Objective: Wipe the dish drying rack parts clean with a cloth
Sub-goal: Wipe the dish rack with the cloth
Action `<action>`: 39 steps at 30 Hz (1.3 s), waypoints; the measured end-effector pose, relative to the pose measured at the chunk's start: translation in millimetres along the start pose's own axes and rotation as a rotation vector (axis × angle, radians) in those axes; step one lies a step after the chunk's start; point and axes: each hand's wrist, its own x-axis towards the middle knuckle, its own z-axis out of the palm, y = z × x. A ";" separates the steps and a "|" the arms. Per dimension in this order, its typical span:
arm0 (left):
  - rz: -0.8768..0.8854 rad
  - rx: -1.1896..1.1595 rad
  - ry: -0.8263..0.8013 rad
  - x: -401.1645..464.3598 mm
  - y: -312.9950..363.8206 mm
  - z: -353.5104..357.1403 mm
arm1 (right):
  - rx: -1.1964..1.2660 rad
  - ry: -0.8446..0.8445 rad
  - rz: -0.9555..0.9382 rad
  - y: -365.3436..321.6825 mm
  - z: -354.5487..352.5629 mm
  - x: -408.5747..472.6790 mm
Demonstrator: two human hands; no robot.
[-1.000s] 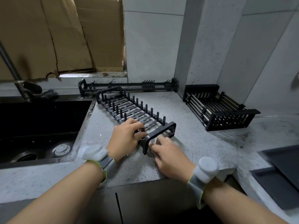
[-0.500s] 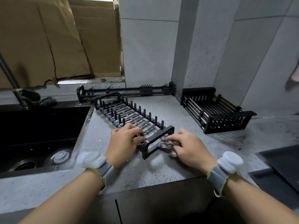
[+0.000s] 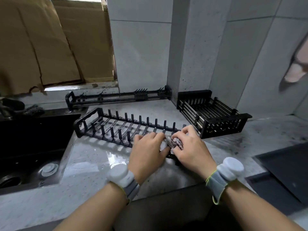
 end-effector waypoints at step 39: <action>0.016 0.221 -0.260 -8.4 -91.4 -40.5 | -0.084 0.257 -0.107 50.9 29.5 11.4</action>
